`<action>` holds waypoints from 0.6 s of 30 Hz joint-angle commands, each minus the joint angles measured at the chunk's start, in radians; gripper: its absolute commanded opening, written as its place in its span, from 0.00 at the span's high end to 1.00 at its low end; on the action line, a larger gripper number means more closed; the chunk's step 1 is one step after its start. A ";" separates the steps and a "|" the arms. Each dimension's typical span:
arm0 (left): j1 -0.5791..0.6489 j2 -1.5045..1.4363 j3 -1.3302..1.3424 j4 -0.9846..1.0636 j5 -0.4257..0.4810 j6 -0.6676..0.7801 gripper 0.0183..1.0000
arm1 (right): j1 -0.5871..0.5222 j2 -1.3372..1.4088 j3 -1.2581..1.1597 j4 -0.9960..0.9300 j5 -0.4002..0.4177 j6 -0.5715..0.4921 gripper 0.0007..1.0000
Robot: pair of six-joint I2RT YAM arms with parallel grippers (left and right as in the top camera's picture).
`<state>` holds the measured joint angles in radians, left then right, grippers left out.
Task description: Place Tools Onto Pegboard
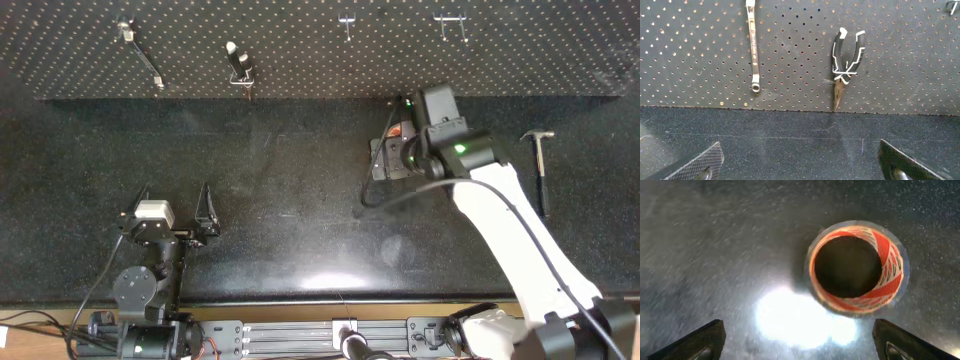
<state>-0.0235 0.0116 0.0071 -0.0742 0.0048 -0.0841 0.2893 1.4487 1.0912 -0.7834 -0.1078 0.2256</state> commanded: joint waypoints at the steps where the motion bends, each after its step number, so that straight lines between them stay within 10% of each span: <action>1: -0.004 -0.008 -0.002 -0.008 0.006 -0.005 0.00 | 0.009 0.115 0.068 0.003 0.048 0.093 0.04; 15: -0.004 -0.008 -0.002 -0.008 0.006 -0.005 0.00 | 0.009 0.314 0.084 0.040 0.048 0.082 0.05; 17: -0.004 -0.008 -0.002 -0.008 0.006 -0.006 0.00 | 0.009 0.316 0.084 0.040 0.048 0.060 0.12; 18: -0.004 -0.008 -0.002 -0.008 0.006 -0.006 0.00 | 0.009 0.316 0.084 0.040 0.048 0.041 0.35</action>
<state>-0.0235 0.0116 0.0071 -0.0742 0.0048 -0.0841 0.2901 1.7508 1.1515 -0.7441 -0.0753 0.3096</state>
